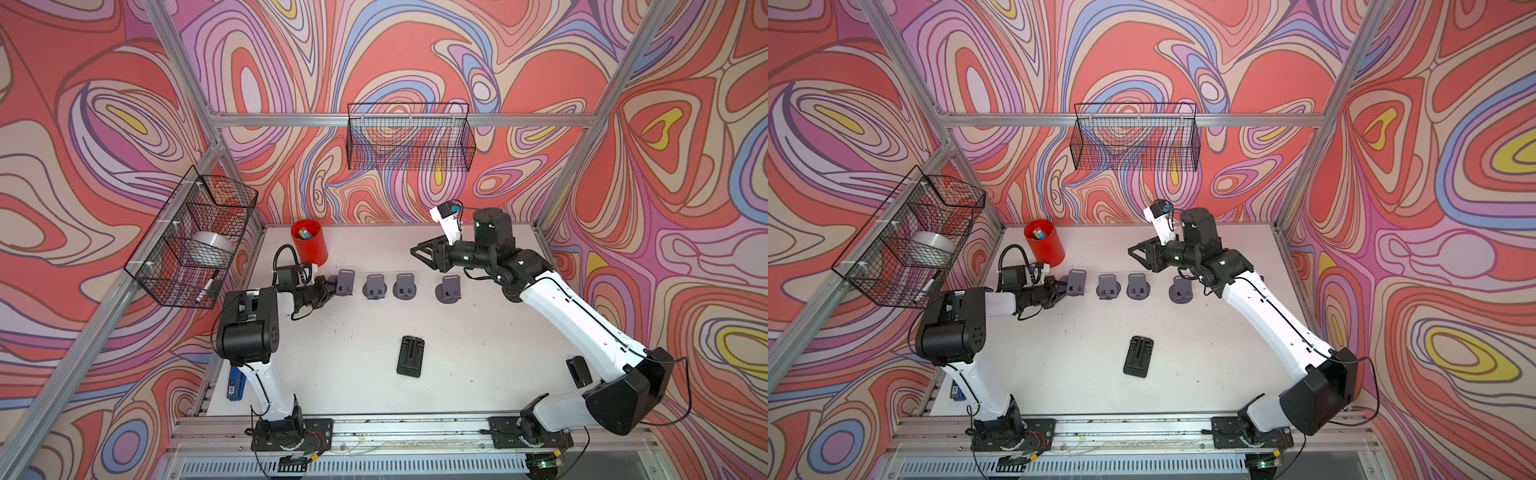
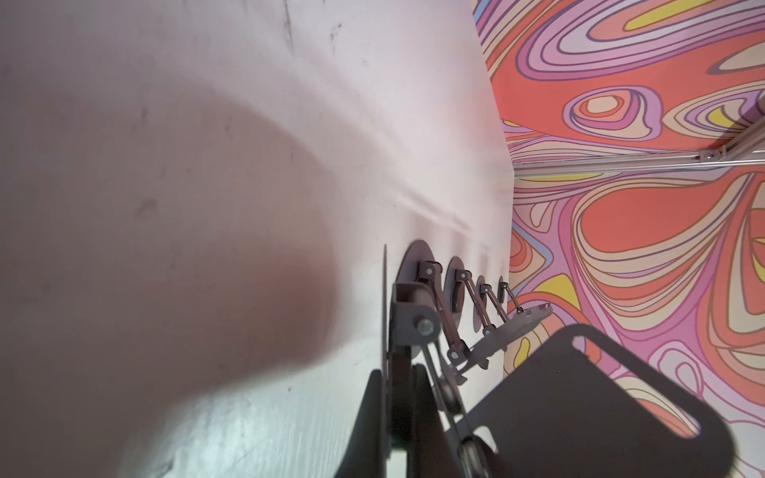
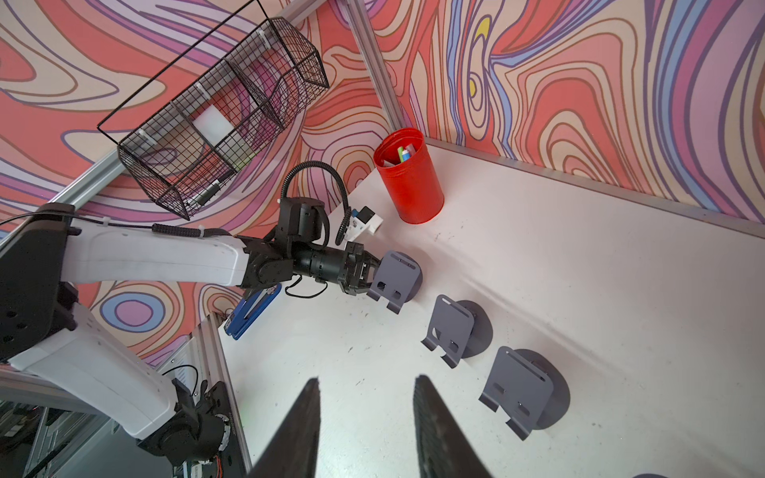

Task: Open the phone stand
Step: Place the phone stand at the center of the board.

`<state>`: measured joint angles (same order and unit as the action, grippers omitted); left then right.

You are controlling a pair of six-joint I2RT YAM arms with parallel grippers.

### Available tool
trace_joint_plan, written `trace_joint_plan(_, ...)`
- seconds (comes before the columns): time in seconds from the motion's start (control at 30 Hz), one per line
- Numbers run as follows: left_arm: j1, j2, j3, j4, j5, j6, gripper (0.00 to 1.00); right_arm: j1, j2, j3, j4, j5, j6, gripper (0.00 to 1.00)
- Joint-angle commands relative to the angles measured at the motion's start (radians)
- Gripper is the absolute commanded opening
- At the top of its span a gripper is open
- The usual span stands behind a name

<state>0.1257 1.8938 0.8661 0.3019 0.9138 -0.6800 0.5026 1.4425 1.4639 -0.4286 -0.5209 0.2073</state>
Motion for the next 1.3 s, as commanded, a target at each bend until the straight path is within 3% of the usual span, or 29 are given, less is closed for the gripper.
trace_joint_plan(0.0,0.003,0.019,0.033,-0.016,0.006,0.027,0.00,-0.005,0.010,-0.003,-0.006,-0.011,0.002,0.39)
trace_joint_plan(0.47,-0.008,0.091,0.060,-0.040,-0.007,0.022,0.06,-0.006,0.036,-0.002,0.001,-0.020,0.004,0.39)
trace_joint_plan(0.9,-0.010,0.071,0.085,-0.176,-0.078,0.081,0.31,-0.007,0.035,-0.008,0.011,-0.037,0.010,0.39)
trace_joint_plan(1.27,0.006,0.011,0.117,-0.352,-0.174,0.172,0.32,-0.006,0.031,-0.014,0.021,-0.043,0.015,0.39)
